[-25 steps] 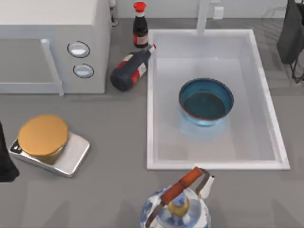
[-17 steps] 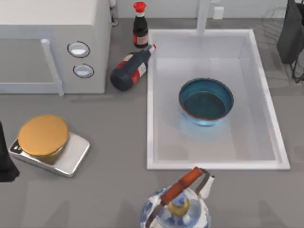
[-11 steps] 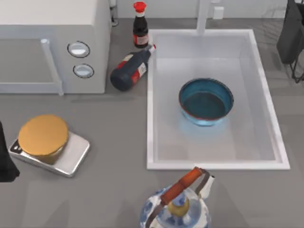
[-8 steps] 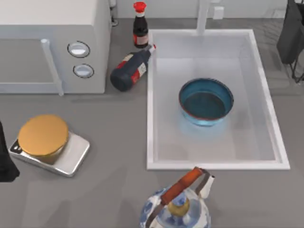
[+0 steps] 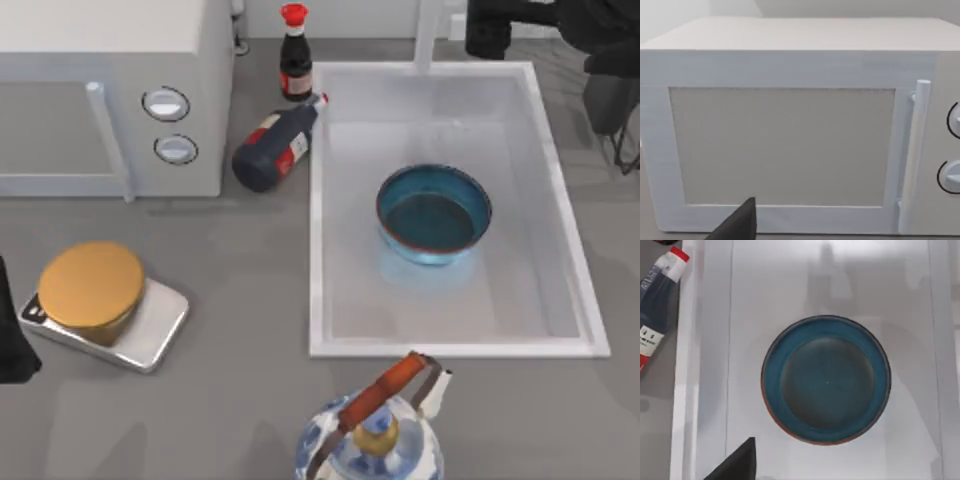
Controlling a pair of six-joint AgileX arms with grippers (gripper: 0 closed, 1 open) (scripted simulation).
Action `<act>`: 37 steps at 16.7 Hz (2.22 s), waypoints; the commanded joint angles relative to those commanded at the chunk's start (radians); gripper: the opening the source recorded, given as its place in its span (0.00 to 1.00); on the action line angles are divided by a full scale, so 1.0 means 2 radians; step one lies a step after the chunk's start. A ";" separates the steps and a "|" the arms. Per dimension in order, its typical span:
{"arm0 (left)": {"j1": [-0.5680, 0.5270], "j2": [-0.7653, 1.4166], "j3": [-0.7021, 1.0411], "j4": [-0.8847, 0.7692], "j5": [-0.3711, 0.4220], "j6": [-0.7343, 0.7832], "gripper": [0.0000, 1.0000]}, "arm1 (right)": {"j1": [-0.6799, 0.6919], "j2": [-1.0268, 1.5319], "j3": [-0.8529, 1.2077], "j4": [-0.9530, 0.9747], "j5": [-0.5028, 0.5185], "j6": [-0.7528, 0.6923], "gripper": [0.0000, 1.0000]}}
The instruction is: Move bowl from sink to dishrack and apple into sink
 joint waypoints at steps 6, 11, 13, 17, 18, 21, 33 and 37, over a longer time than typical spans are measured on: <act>0.000 0.000 0.000 0.000 0.000 0.000 1.00 | 0.055 0.284 0.264 -0.118 0.011 0.047 1.00; 0.000 0.000 0.000 0.000 0.000 0.000 1.00 | 0.081 0.416 0.394 -0.171 0.019 0.067 1.00; 0.000 0.000 0.000 0.000 0.000 0.000 1.00 | 0.084 0.434 0.411 -0.178 0.020 0.070 1.00; 0.000 0.000 0.000 0.000 0.000 0.000 1.00 | 0.084 0.434 0.411 -0.178 0.020 0.070 1.00; 0.000 0.000 0.000 0.000 0.000 0.000 1.00 | 0.082 0.435 0.409 -0.178 0.019 0.070 1.00; 0.000 0.000 0.000 0.000 0.000 0.000 1.00 | 0.074 0.450 0.410 -0.160 0.018 0.060 1.00; 0.000 0.000 0.000 0.000 0.000 0.000 1.00 | 0.075 0.525 0.398 -0.072 0.020 0.061 1.00; 0.000 0.000 0.000 0.000 0.000 0.000 1.00 | 0.075 0.525 0.398 -0.072 0.020 0.061 0.70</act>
